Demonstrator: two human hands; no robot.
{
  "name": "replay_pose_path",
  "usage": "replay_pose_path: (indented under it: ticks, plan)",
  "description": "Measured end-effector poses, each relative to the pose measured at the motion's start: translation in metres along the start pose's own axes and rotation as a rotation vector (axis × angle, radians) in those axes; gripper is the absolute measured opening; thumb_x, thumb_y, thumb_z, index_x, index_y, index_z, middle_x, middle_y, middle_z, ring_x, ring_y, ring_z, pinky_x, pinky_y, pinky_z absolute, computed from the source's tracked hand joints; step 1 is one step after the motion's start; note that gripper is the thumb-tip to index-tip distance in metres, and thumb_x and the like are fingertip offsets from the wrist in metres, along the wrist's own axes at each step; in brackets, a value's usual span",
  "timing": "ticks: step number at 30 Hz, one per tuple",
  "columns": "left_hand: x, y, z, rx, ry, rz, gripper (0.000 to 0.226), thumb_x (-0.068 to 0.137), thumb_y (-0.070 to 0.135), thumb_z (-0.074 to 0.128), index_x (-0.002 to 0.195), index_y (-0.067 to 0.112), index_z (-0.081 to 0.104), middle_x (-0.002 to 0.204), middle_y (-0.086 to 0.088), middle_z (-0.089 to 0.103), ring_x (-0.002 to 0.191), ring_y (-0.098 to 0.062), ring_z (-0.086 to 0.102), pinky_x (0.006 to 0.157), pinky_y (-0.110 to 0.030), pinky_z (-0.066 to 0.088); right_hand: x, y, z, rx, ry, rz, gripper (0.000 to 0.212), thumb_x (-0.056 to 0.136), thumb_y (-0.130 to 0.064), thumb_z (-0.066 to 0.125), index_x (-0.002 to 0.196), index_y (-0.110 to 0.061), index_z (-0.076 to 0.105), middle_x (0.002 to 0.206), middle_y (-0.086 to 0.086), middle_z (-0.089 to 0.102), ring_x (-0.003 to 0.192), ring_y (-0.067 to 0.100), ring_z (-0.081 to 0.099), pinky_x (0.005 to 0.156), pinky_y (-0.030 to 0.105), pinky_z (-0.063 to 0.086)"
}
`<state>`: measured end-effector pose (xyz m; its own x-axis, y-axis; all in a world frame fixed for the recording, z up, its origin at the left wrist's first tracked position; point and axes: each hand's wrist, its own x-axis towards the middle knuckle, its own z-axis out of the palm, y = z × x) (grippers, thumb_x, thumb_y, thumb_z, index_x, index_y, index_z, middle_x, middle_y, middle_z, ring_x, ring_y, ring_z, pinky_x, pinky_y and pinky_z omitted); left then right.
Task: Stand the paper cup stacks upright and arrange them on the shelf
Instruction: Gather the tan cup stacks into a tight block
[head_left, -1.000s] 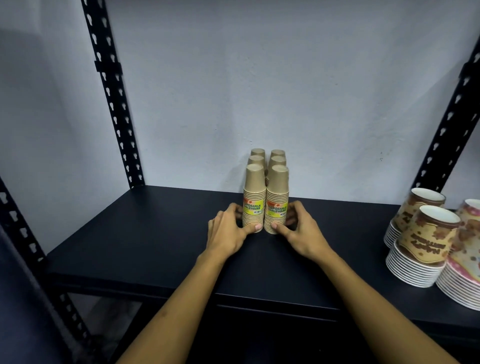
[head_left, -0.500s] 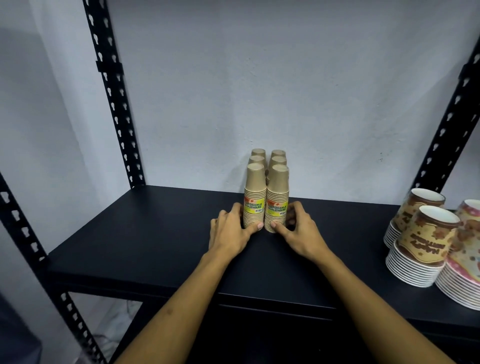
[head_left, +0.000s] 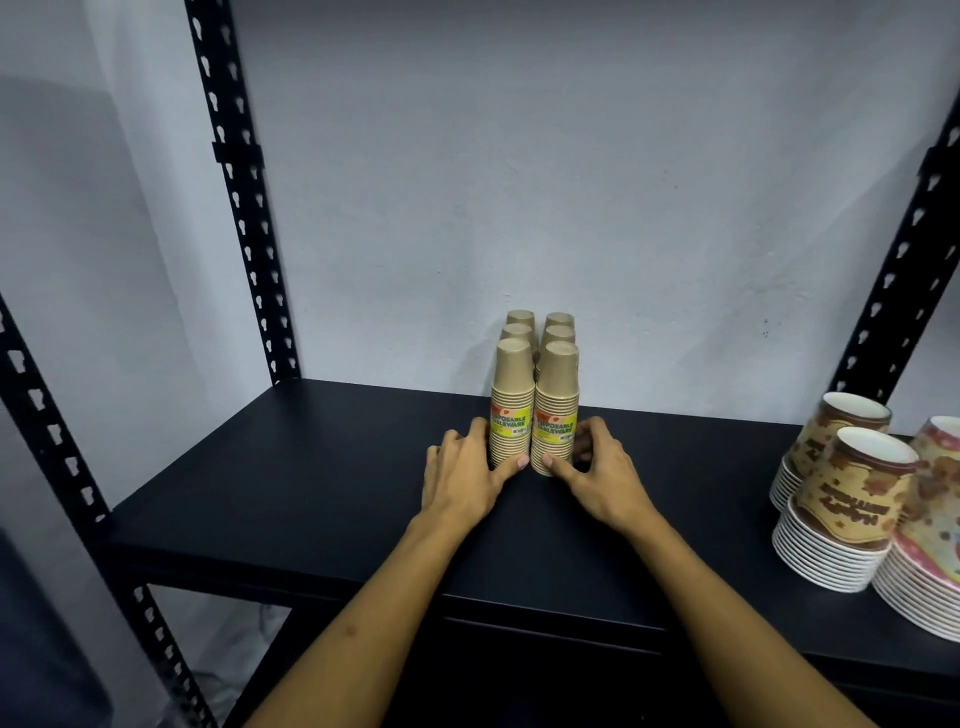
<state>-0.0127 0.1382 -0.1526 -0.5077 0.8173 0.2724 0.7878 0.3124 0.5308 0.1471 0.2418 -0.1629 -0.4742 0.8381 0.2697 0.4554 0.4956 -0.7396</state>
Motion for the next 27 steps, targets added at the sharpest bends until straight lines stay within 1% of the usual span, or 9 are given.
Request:
replay_pose_path:
  ticks: [8, 13, 16, 18, 20, 21, 23, 25, 27]
  plan:
    - [0.007, -0.004, 0.004, 0.022, 0.011, 0.018, 0.064, 0.088, 0.066, 0.059, 0.135, 0.024, 0.048, 0.122, -0.008, 0.064, 0.119, -0.025, 0.053, 0.102, -0.042, 0.042, -0.002, -0.004, -0.001, -0.05, -0.015, 0.0, 0.041, 0.086, -0.047, 0.072, 0.109, -0.033, 0.041, 0.102, -0.012, 0.055, 0.108, 0.018, 0.055, 0.098, 0.05, 0.048]
    - [0.01, -0.007, 0.007, 0.012, 0.015, 0.014, 0.064, 0.086, 0.068, 0.06, 0.134, 0.028, 0.049, 0.122, -0.006, 0.064, 0.119, -0.024, 0.052, 0.102, -0.042, 0.042, -0.002, -0.005, -0.002, -0.041, -0.006, -0.003, 0.042, 0.085, -0.047, 0.074, 0.109, -0.031, 0.043, 0.102, -0.012, 0.056, 0.108, 0.019, 0.055, 0.098, 0.05, 0.047]
    - [0.013, -0.013, 0.01, -0.043, 0.011, 0.025, 0.07, 0.08, 0.074, 0.062, 0.134, 0.031, 0.051, 0.126, 0.0, 0.065, 0.121, -0.022, 0.053, 0.101, -0.04, 0.043, -0.002, -0.004, -0.004, 0.035, -0.024, 0.013, 0.052, 0.079, -0.053, 0.077, 0.113, -0.031, 0.045, 0.104, -0.013, 0.058, 0.109, 0.016, 0.055, 0.097, 0.044, 0.049]
    - [0.014, -0.015, 0.007, -0.166, -0.026, 0.017, 0.081, 0.076, 0.077, 0.064, 0.139, 0.027, 0.05, 0.131, 0.003, 0.064, 0.125, -0.02, 0.053, 0.104, -0.041, 0.045, -0.002, -0.009, -0.009, 0.206, 0.002, 0.057, 0.054, 0.081, -0.05, 0.076, 0.12, -0.029, 0.047, 0.113, -0.005, 0.059, 0.108, 0.013, 0.057, 0.09, 0.032, 0.05]
    - [0.015, -0.015, -0.003, -0.386, -0.06, -0.051, 0.096, 0.073, 0.084, 0.056, 0.145, 0.022, 0.046, 0.138, 0.002, 0.06, 0.127, -0.018, 0.055, 0.106, -0.04, 0.047, -0.002, -0.017, -0.017, 0.394, 0.046, 0.117, 0.043, 0.091, -0.042, 0.068, 0.125, -0.024, 0.047, 0.122, 0.001, 0.058, 0.103, 0.007, 0.056, 0.081, 0.022, 0.045]
    - [0.018, -0.014, -0.009, -0.507, -0.064, -0.103, 0.102, 0.071, 0.09, 0.048, 0.147, 0.022, 0.044, 0.142, 0.001, 0.058, 0.127, -0.017, 0.056, 0.107, -0.039, 0.046, 0.001, -0.02, -0.022, 0.457, 0.062, 0.138, 0.041, 0.095, -0.042, 0.061, 0.128, -0.022, 0.047, 0.126, 0.0, 0.056, 0.104, 0.007, 0.055, 0.081, 0.022, 0.041]
    - [0.025, -0.009, -0.02, -0.74, -0.061, -0.211, 0.108, 0.071, 0.096, 0.03, 0.151, 0.025, 0.04, 0.151, 0.0, 0.049, 0.133, -0.019, 0.052, 0.114, -0.045, 0.039, 0.009, -0.025, -0.024, 0.545, 0.083, 0.144, 0.045, 0.101, -0.046, 0.05, 0.136, -0.019, 0.044, 0.131, -0.005, 0.05, 0.113, 0.009, 0.049, 0.091, 0.024, 0.034]
    - [0.035, 0.0, -0.029, -0.927, -0.071, -0.258, 0.104, 0.076, 0.09, 0.021, 0.157, 0.024, 0.032, 0.16, -0.002, 0.037, 0.143, -0.024, 0.042, 0.119, -0.05, 0.031, 0.02, -0.034, -0.022, 0.618, 0.092, 0.14, 0.049, 0.103, -0.049, 0.041, 0.143, -0.02, 0.04, 0.131, -0.01, 0.044, 0.119, 0.007, 0.042, 0.096, 0.026, 0.03]
    - [0.046, 0.011, -0.034, -1.0, -0.079, -0.249, 0.103, 0.076, 0.086, 0.019, 0.158, 0.025, 0.03, 0.164, -0.004, 0.03, 0.149, -0.024, 0.031, 0.122, -0.05, 0.023, 0.033, -0.039, -0.016, 0.678, 0.105, 0.172, 0.055, 0.104, -0.053, 0.034, 0.148, -0.021, 0.036, 0.136, -0.01, 0.043, 0.124, 0.006, 0.04, 0.101, 0.028, 0.03]
